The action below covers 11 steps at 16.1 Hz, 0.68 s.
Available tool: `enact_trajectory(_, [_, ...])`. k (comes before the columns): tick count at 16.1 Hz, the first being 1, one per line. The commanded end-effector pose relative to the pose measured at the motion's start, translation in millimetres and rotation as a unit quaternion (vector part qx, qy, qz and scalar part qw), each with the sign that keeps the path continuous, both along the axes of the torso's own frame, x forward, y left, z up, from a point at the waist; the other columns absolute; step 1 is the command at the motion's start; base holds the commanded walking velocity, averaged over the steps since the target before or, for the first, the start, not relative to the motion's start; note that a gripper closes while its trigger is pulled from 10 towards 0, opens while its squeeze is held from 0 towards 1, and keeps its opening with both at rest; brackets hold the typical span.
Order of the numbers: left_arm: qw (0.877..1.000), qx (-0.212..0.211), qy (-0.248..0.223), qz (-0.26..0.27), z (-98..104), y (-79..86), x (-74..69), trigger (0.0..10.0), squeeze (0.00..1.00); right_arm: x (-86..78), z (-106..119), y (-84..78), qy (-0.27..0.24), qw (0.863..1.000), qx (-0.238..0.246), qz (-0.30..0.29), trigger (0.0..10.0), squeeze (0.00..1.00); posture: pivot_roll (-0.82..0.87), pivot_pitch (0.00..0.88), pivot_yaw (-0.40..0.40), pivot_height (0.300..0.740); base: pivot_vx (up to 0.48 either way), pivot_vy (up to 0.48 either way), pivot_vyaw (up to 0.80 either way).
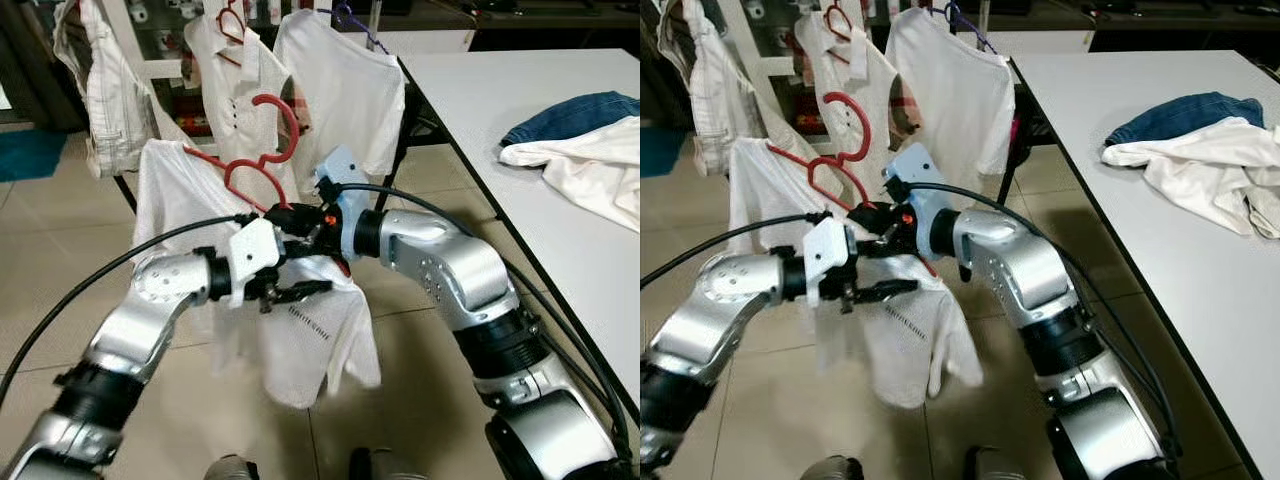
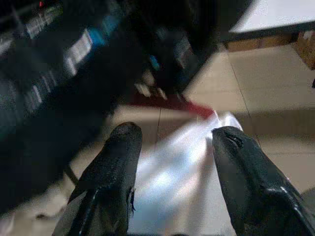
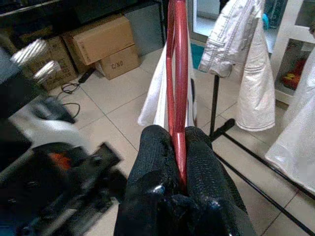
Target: Hang hanger
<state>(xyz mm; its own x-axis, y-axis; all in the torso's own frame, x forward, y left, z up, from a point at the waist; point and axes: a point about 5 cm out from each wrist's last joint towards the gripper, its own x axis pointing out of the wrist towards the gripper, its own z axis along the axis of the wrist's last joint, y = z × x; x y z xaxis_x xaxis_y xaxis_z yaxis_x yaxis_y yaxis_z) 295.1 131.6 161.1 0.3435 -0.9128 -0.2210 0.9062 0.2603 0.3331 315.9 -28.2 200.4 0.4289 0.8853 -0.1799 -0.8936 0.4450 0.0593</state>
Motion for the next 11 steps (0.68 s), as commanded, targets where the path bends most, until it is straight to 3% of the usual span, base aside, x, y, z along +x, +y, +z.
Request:
enact_trajectory(1, [1.0,0.008,-0.003,-0.008,-1,-0.6,0.4,10.0,0.0,-3.3,4,1.0,-0.004,1.0,0.008,0.01,10.0,0.0,-0.04,0.133,-0.008,0.74,0.0,0.0,0.0])
enact_trajectory(2, [1.0,0.015,0.001,-0.014,-4,-0.7,0.8,10.0,0.0,-4.4,3,1.3,-0.002,1.0,0.007,0.011,10.0,0.0,-0.04,0.134,-0.007,0.74,0.0,0.0,0.0])
enact_trajectory(3, [1.0,0.02,0.005,-0.014,-6,0.0,1.7,7.0,0.0,-4.6,3,1.5,-0.002,1.0,0.007,0.011,10.0,0.0,-0.04,0.134,-0.007,0.74,0.0,0.0,0.0])
enact_trajectory(4, [0.999,0.032,0.007,-0.011,-10,1.7,3.5,0.9,0.0,-4.9,4,1.7,-0.002,1.0,0.009,0.01,10.0,0.0,-0.04,0.133,-0.009,0.74,0.0,0.0,0.0])
enact_trajectory(5, [0.999,0.042,0.007,-0.011,-13,3.3,4.7,0.0,0.0,-5.2,4,2.0,-0.003,1.0,0.01,0.011,10.0,0.0,-0.04,0.133,-0.009,0.74,0.0,0.0,0.0])
enact_trajectory(11, [0.999,0.047,-0.005,-0.024,-14,3.2,6.2,0.0,0.0,-3.1,7,1.1,-0.006,1.0,0.011,0.007,10.0,0.0,-0.04,0.127,-0.008,0.74,0.0,0.0,0.0])
